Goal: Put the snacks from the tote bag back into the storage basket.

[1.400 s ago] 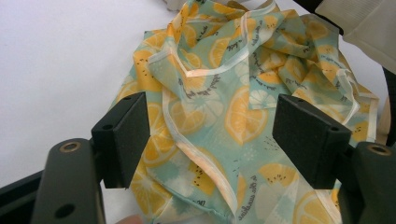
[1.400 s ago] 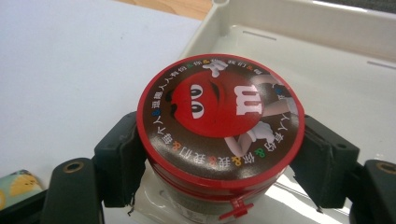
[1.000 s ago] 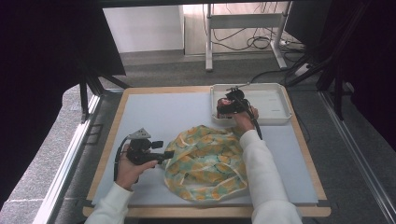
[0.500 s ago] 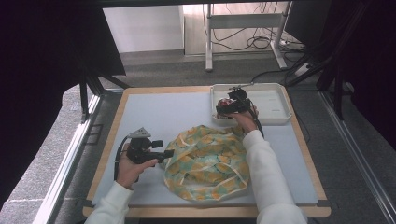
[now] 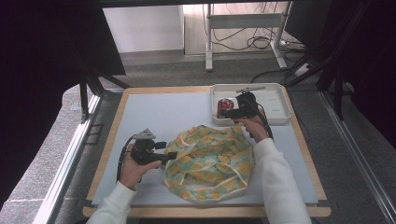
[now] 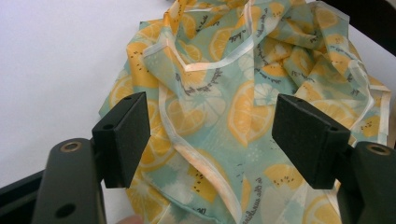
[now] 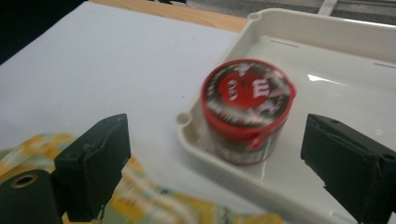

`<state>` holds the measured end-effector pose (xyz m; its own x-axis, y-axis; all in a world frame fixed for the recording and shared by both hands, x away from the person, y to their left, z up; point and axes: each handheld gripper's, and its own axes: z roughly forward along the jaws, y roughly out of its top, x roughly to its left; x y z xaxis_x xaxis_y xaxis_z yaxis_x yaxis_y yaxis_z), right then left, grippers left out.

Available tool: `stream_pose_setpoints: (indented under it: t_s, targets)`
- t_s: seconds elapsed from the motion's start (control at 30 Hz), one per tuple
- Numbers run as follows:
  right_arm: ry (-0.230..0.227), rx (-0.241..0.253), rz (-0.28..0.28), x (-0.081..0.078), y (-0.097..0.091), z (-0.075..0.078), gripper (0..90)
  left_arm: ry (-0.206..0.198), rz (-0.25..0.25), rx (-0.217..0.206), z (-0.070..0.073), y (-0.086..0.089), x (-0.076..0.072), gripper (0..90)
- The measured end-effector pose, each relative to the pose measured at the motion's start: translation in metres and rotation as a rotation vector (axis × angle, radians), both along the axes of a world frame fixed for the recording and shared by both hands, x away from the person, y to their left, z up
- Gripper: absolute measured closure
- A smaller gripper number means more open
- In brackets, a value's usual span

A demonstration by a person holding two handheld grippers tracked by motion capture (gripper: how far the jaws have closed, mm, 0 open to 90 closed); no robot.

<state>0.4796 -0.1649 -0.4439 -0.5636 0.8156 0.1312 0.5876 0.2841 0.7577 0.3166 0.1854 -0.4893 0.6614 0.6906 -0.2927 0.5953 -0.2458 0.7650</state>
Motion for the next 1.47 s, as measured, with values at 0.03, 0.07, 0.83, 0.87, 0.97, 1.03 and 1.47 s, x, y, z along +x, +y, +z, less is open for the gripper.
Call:
stream_pose_setpoints:
  t_s: [0.03,0.07,0.83,0.87,0.97,1.03,1.47]
  targets:
    - [0.0,0.004,0.009,-0.006,-0.001,0.002,8.4,-0.002,-0.002,-0.002,0.0,0.0,-0.001,28.0]
    - [-0.001,0.001,0.021,-0.013,-0.002,0.003,8.5,-0.004,-0.002,0.002,0.001,-0.001,-0.001,28.0]
    - [-0.089,0.064,0.106,-0.154,-0.081,-0.021,15.1,-0.003,0.024,0.042,-0.003,-0.001,-0.004,27.7]
    - [-0.088,0.059,0.095,-0.154,-0.084,-0.023,15.2,-0.002,0.022,0.046,-0.003,-0.002,-0.004,27.7]
    - [-0.085,0.07,0.089,-0.152,-0.086,-0.026,15.4,-0.001,0.014,0.051,-0.003,-0.003,-0.004,27.6]
    - [-0.088,0.066,0.095,-0.152,-0.085,-0.027,15.4,-0.004,0.014,0.054,-0.003,-0.002,-0.005,27.5]
    - [-0.109,0.072,0.092,-0.149,-0.083,-0.027,15.5,-0.008,0.026,0.055,-0.002,0.001,-0.007,27.5]
